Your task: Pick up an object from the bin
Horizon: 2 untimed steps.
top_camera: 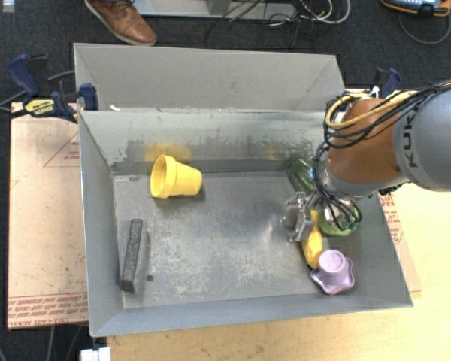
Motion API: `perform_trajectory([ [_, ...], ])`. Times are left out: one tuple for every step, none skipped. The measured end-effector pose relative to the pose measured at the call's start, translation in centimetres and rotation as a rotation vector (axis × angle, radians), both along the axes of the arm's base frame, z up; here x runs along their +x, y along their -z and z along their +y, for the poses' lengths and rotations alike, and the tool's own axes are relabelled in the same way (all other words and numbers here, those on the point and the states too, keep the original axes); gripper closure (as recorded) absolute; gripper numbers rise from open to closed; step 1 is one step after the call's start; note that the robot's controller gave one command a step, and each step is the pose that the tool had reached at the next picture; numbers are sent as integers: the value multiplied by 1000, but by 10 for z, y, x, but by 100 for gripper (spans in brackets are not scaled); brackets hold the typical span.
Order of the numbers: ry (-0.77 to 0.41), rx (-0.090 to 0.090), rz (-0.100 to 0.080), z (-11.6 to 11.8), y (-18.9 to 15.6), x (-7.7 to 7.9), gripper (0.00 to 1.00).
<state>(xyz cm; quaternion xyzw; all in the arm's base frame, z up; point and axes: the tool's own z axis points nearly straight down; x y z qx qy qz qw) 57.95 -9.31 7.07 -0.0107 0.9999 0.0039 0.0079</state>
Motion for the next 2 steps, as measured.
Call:
perform_trajectory([
  [0, 1, 0, 0, 0, 0, 0],
  [0, 1, 0, 0, 0, 0, 0],
])
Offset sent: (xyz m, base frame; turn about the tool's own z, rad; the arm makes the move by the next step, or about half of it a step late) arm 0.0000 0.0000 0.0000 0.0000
